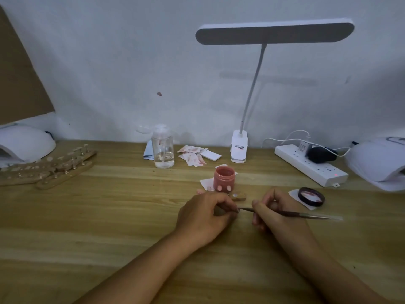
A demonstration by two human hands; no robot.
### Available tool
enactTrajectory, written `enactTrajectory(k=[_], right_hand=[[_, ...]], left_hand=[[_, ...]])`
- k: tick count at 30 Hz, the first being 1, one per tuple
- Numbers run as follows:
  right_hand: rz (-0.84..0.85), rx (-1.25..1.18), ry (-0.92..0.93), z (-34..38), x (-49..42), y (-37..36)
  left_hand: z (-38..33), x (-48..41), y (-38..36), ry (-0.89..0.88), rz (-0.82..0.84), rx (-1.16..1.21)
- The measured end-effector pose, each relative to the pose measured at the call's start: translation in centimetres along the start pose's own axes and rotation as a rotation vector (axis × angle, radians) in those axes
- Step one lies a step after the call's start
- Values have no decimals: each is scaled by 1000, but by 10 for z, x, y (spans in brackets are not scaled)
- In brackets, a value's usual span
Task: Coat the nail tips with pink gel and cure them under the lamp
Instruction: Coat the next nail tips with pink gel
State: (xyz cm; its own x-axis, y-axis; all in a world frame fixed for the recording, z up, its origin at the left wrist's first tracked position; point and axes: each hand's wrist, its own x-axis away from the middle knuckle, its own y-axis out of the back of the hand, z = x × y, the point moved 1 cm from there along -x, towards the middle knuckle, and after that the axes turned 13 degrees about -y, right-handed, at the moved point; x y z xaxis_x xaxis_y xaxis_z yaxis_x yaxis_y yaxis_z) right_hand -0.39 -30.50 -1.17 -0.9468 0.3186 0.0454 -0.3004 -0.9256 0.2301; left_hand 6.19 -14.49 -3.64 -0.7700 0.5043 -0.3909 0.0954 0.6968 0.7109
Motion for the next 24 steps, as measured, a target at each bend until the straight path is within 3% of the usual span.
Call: enactTrajectory(k=[24], right_hand=[[28,-22,36,1,3,-1]], left_hand=[[1,1,-1,-15,0,10]])
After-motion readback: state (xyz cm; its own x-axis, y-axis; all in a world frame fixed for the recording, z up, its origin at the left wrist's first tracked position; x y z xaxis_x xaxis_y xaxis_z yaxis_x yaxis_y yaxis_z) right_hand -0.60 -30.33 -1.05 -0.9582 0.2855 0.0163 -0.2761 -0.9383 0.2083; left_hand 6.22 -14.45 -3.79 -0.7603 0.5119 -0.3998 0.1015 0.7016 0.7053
